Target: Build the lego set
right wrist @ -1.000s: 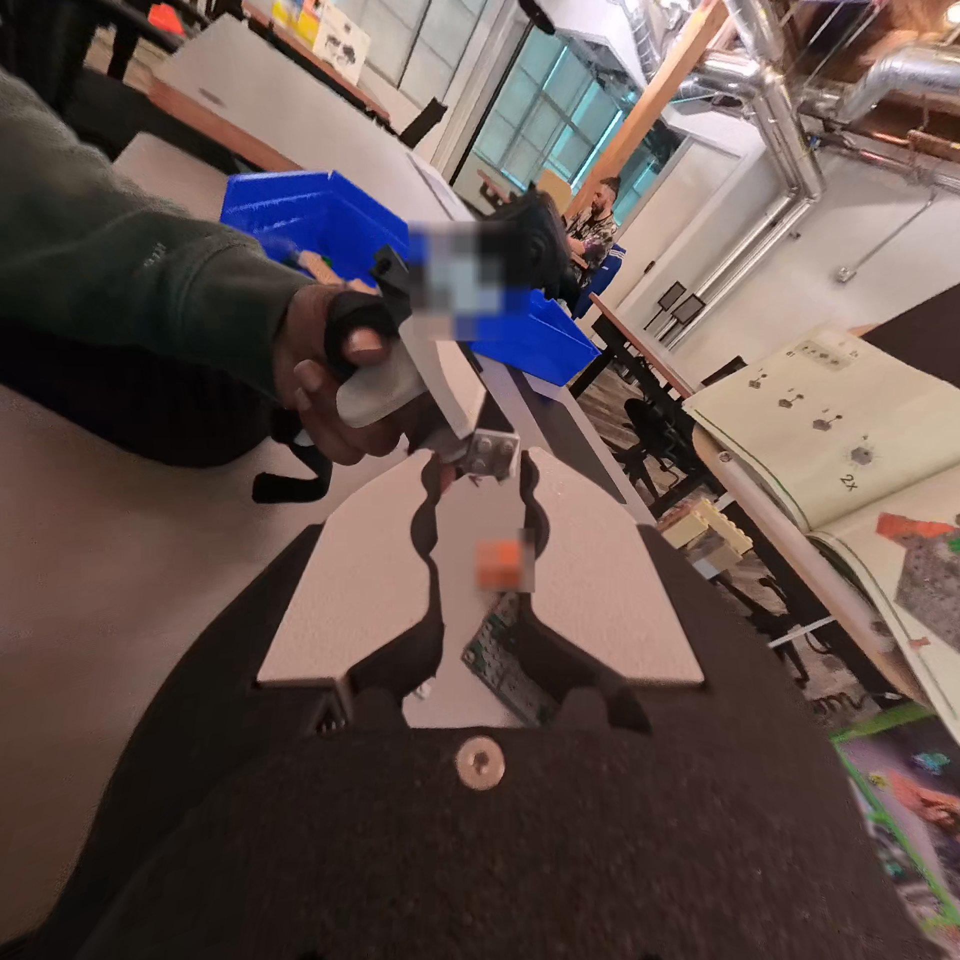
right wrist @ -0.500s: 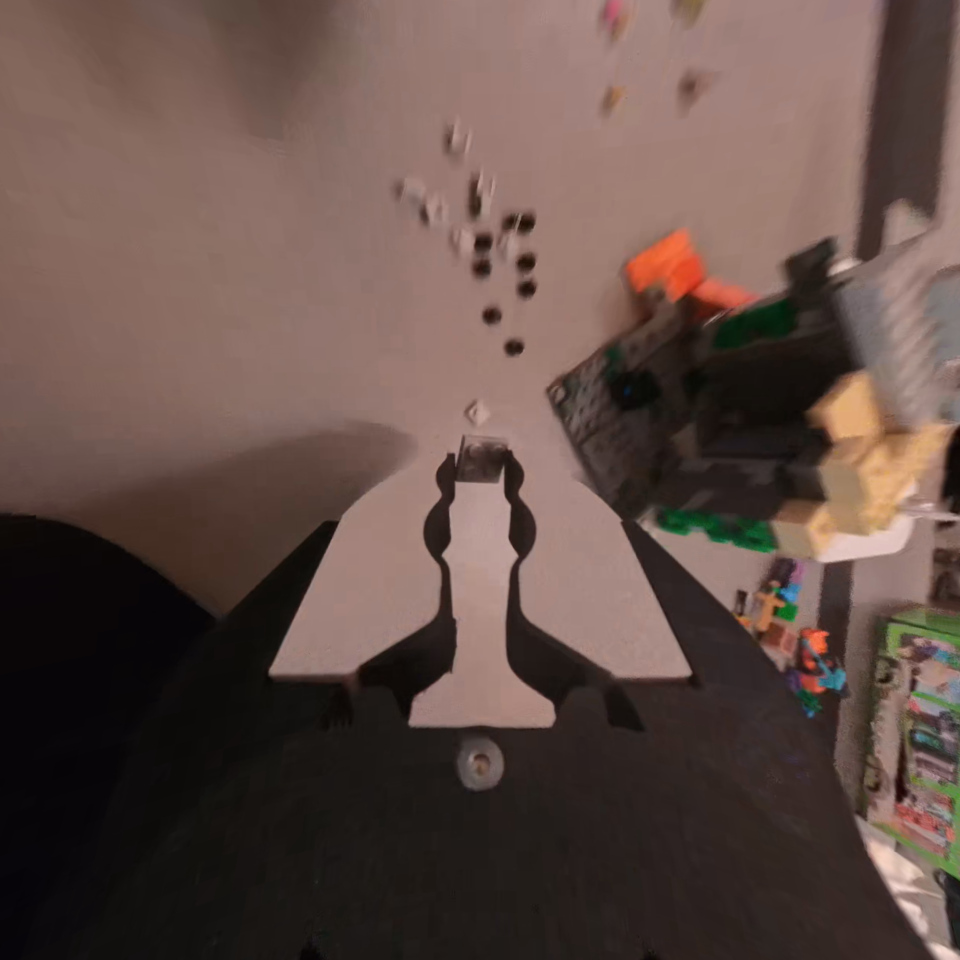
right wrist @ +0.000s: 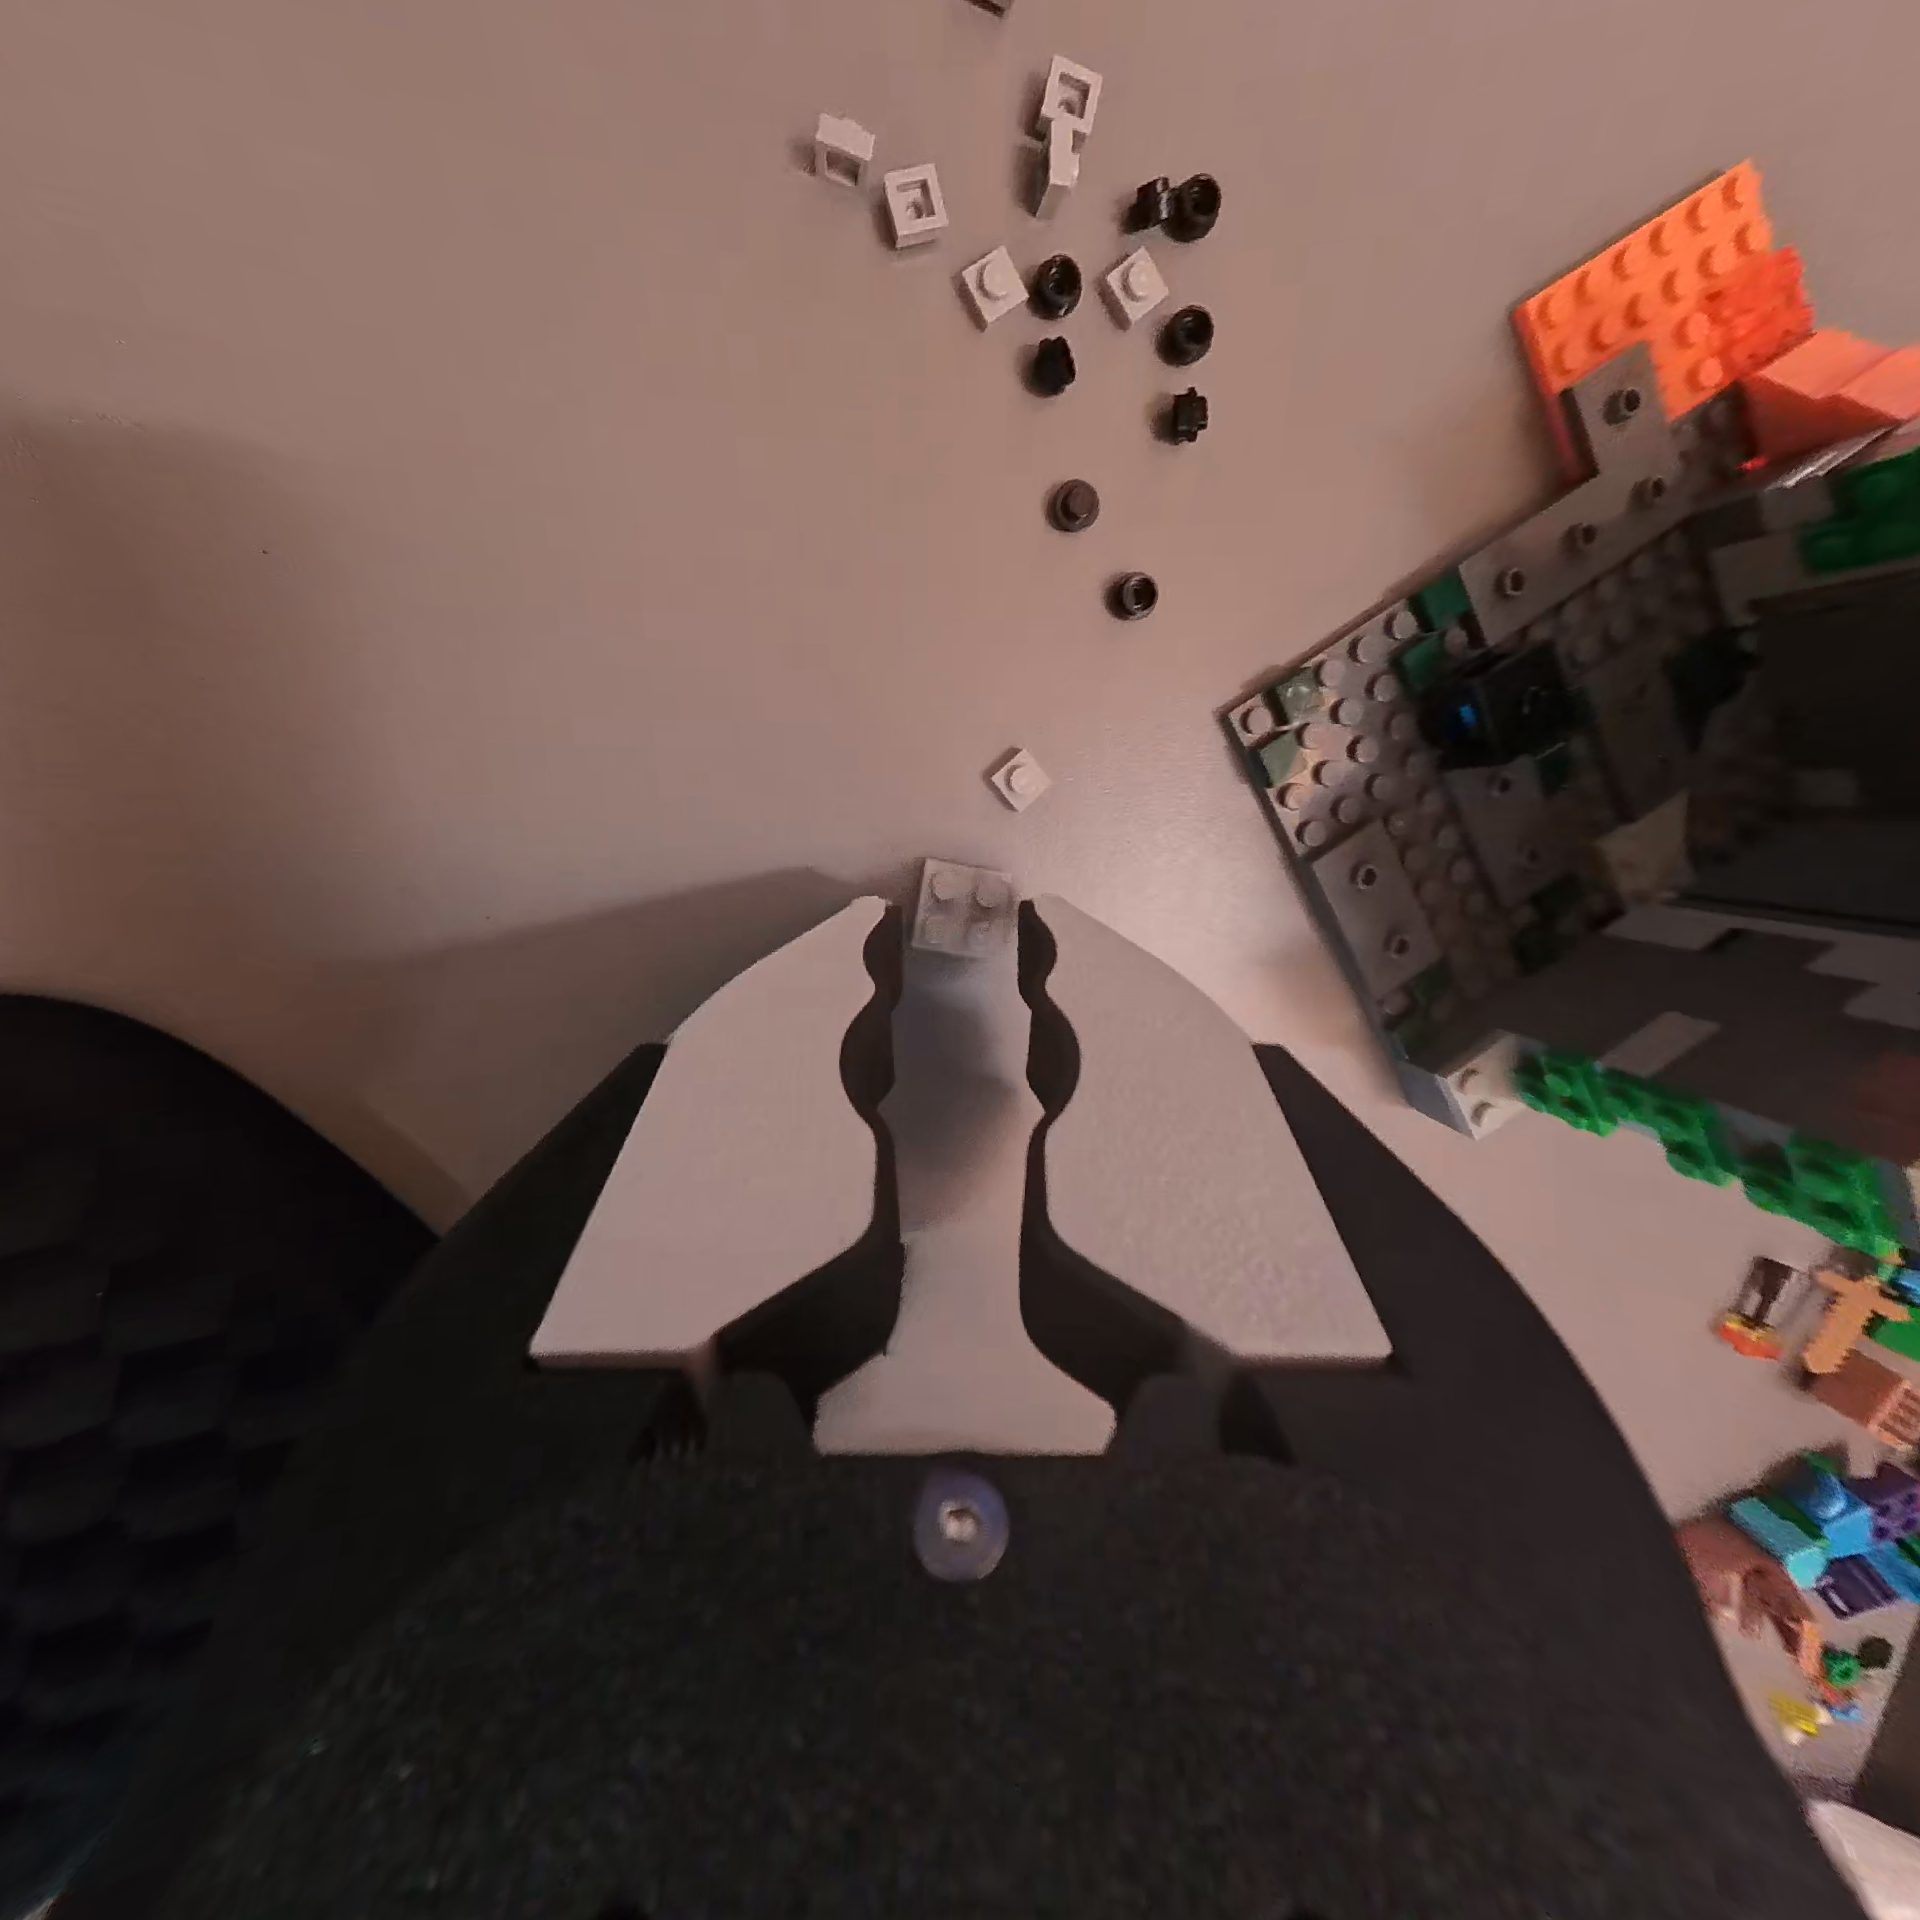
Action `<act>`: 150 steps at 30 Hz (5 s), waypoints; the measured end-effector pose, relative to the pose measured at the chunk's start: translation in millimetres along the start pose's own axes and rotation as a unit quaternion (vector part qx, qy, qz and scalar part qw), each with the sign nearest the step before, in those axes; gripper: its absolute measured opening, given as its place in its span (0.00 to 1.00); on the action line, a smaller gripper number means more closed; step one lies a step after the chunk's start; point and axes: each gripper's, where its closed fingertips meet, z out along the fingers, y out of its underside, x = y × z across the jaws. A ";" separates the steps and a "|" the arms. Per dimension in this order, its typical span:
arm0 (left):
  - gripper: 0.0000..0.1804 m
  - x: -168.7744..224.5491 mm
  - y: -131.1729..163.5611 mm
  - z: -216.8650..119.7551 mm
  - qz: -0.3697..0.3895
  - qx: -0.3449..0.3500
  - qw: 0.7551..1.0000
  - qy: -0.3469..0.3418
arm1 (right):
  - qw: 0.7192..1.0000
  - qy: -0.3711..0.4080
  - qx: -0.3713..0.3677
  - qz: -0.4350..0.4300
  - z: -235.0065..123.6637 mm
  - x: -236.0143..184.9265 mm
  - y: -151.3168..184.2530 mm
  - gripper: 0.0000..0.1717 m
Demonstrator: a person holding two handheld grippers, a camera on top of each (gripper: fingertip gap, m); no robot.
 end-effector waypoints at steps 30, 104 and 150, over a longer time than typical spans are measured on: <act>0.14 -245.2 147.5 -164.7 0.022 -0.467 0.873 -0.142 | 0.950 0.097 0.242 0.169 -35.3 -3.1 -29.1 0.13; 0.16 -156.9 157.6 -97.1 0.184 -0.397 0.893 0.106 | 0.938 0.071 0.270 0.207 -32.0 8.9 -91.6 0.11; 0.09 62.3 90.2 187.0 0.220 -0.375 0.878 0.200 | 0.893 0.162 0.340 0.248 -91.1 -11.8 29.8 0.11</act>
